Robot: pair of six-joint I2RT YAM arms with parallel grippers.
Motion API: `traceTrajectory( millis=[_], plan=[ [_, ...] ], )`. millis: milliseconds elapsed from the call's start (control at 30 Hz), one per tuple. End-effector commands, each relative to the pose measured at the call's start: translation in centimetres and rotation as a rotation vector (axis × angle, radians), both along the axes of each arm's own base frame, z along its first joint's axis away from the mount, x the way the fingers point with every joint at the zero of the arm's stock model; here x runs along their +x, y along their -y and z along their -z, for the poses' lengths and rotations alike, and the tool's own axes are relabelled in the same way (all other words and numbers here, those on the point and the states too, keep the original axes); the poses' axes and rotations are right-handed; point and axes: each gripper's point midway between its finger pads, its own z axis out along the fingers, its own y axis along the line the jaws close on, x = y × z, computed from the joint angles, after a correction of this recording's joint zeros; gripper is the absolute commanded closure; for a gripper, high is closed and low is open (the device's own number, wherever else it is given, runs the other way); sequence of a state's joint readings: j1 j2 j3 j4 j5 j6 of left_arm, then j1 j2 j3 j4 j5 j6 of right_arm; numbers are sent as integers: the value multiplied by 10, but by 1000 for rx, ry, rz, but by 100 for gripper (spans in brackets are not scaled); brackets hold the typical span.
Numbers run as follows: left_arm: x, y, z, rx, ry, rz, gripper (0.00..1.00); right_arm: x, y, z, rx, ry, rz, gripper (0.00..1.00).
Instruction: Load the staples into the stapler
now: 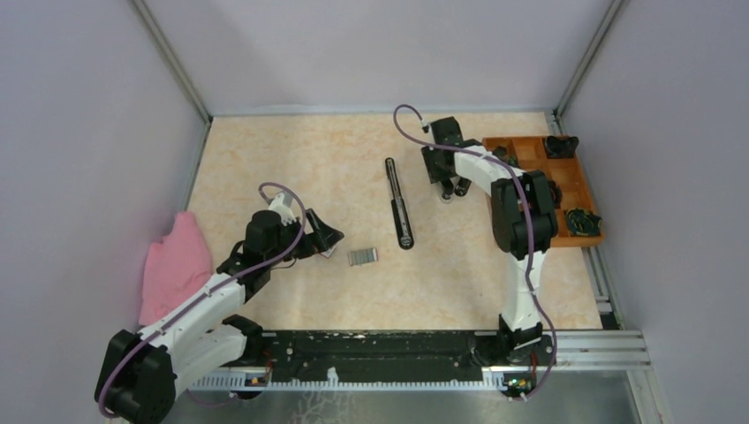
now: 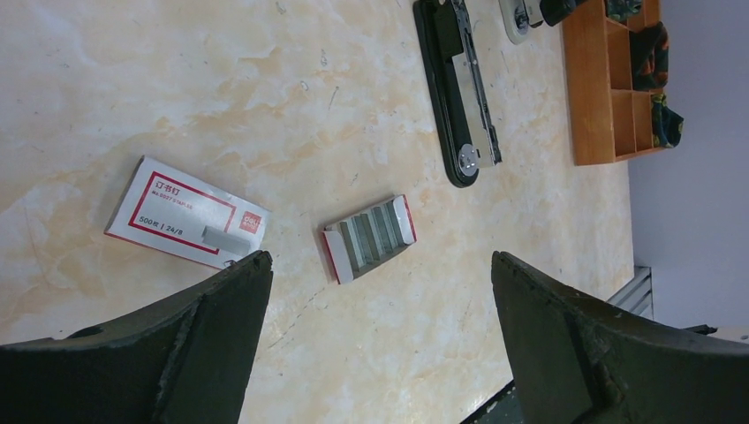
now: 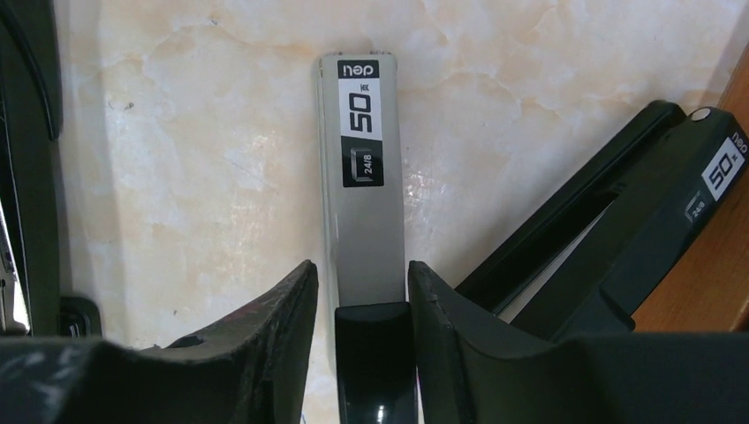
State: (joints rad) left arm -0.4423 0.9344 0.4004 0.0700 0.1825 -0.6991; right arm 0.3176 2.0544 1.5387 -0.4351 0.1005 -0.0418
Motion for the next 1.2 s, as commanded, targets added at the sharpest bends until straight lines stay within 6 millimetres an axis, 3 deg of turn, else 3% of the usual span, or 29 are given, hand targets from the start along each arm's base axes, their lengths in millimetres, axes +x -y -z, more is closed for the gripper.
traceTrajectory(
  millis=[0, 200, 333, 933, 1167],
  plan=[
    [0, 6, -10, -18, 24, 41, 2, 3, -2, -25, 46, 60, 10, 61],
    [-3, 14, -17, -50, 36, 87, 3, -8, -7, -42, 94, 91, 30, 87],
    [-3, 22, -24, -88, 35, 114, 5, -16, -15, -60, 133, 140, 40, 99],
    [2, 64, -54, -271, 11, 192, 13, -83, -84, -166, 513, 347, -6, 100],
    [6, 77, -62, -289, 21, 211, 17, -105, -92, -193, 647, 386, -31, 100]
  ],
)
